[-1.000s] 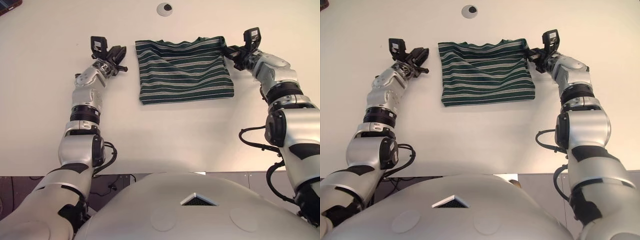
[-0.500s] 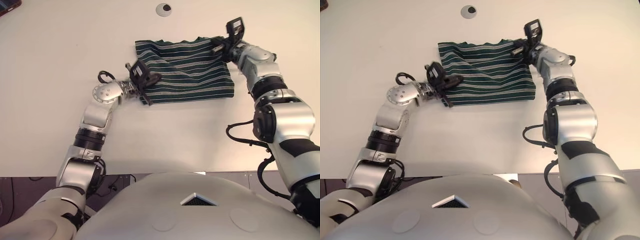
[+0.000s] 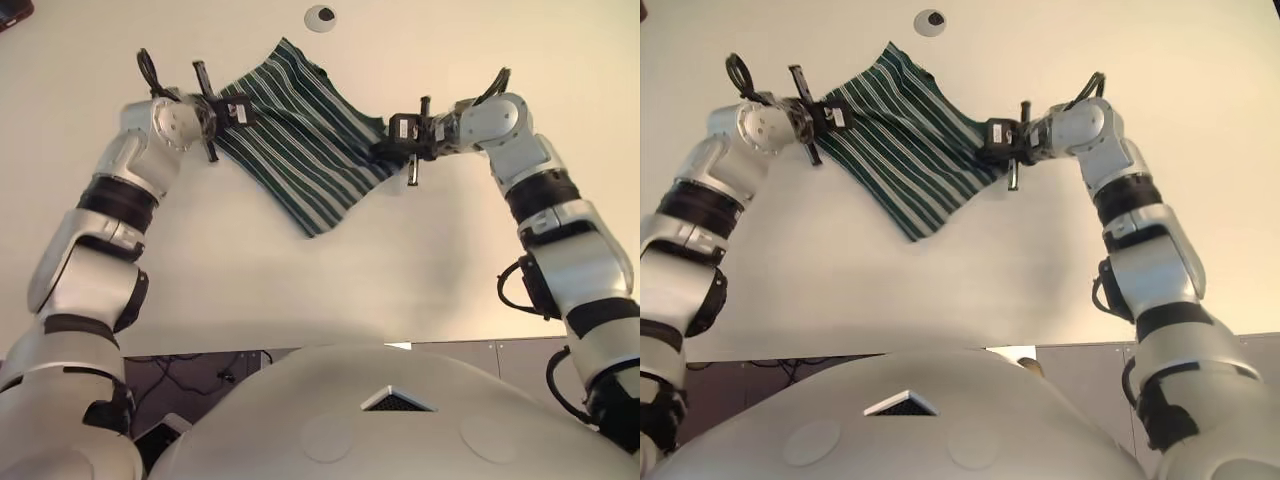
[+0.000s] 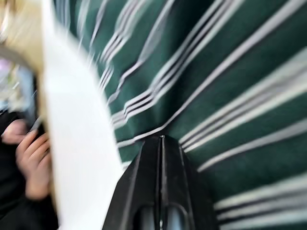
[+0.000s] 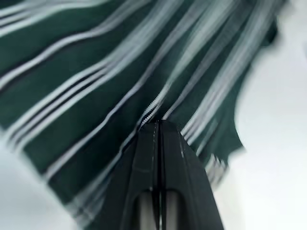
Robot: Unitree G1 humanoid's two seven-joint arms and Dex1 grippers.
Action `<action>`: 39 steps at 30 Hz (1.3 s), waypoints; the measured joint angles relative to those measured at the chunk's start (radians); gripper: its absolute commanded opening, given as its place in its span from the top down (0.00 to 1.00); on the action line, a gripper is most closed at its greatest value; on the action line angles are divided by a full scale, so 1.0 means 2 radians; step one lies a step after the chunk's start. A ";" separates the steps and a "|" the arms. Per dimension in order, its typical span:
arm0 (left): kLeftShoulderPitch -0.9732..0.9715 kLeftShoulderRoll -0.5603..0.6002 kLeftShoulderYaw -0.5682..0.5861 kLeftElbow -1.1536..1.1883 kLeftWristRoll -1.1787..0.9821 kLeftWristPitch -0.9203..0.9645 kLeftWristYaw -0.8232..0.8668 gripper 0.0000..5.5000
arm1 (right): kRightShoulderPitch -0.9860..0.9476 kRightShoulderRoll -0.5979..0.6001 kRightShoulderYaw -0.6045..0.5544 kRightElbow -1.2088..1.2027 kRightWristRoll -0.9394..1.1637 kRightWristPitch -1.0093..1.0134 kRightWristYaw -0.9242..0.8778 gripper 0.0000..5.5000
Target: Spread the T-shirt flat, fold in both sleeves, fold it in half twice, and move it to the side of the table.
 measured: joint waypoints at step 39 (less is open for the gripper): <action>0.492 0.199 0.187 -0.621 -0.051 -0.049 -0.229 0.68 | 0.113 -0.121 0.019 -0.115 -0.303 -0.450 -0.318 0.66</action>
